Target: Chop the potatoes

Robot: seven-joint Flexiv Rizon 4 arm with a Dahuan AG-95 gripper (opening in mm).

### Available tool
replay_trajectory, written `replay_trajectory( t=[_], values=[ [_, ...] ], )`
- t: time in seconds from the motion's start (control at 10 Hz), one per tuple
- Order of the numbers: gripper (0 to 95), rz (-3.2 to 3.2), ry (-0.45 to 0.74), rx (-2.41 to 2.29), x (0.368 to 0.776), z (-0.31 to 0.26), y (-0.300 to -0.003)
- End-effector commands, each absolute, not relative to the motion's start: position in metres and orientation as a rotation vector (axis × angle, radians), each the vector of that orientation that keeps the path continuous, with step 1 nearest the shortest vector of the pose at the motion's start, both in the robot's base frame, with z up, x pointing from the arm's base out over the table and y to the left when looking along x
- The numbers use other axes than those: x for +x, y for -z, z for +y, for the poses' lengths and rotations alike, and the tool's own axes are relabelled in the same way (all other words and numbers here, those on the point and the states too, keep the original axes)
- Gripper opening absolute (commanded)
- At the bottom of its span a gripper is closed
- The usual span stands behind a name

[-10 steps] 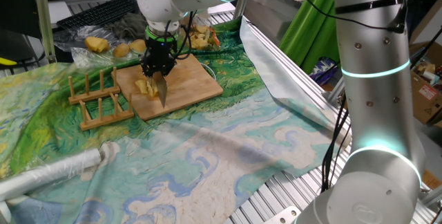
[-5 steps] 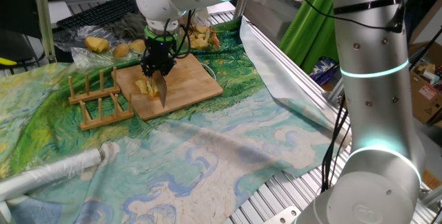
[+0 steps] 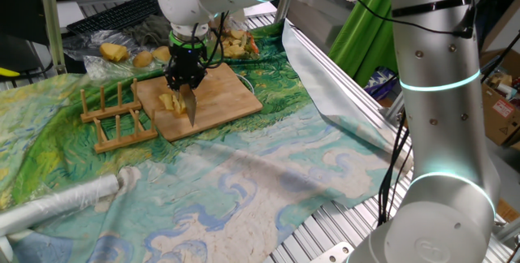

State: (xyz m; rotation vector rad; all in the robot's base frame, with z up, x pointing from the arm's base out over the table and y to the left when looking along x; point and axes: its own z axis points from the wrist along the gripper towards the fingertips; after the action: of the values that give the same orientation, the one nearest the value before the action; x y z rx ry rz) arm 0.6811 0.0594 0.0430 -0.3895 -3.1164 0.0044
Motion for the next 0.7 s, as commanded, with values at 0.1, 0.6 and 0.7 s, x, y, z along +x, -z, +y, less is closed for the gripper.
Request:
replay_trajectory(
  t=[0.1,0.6,0.7],
  values=[
    [19.0,-3.107,0.025,-0.411,0.6806,0.0574,-0.0456],
    [19.0,-3.113,-0.004,-0.395,0.6797,0.0536,-0.0518],
    [19.0,-3.111,0.0,-0.395,0.6795,0.0528,-0.0533]
  ],
)
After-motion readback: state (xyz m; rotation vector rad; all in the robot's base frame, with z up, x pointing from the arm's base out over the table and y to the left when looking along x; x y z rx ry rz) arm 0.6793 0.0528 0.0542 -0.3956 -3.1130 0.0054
